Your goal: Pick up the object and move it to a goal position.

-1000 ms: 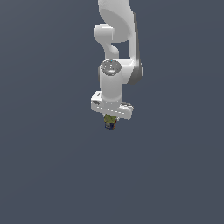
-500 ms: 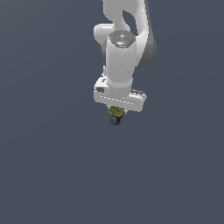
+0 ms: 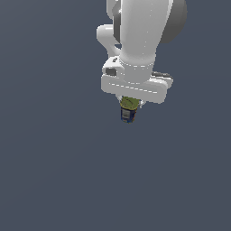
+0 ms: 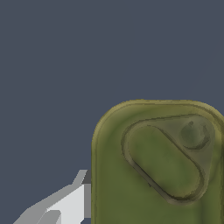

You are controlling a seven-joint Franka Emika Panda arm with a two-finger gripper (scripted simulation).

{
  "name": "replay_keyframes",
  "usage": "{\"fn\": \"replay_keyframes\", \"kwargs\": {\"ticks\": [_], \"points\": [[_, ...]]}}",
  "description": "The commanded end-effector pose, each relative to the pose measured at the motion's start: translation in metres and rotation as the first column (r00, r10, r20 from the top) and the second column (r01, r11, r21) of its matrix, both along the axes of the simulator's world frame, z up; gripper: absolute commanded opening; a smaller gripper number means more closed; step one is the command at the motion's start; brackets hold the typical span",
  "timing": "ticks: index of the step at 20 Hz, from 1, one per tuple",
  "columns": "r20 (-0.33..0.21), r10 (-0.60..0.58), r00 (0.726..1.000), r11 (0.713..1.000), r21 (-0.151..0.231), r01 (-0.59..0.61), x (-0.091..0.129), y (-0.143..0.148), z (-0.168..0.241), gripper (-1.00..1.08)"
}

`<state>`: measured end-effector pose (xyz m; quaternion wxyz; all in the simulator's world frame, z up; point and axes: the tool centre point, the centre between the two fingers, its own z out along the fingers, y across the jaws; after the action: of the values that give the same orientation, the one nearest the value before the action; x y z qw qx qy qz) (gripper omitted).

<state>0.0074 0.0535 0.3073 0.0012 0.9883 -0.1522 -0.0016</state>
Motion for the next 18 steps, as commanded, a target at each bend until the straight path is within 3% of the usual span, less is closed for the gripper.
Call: {"fn": "replay_keyframes", "kwargs": {"ticks": [1, 18], "points": [[0.003, 0.0, 1.0, 1.0, 0.0, 0.0, 0.007, 0.006, 0.023, -1.0], [0.003, 0.0, 1.0, 1.0, 0.001, 0.0, 0.041, 0.037, 0.125, -1.0]]}}
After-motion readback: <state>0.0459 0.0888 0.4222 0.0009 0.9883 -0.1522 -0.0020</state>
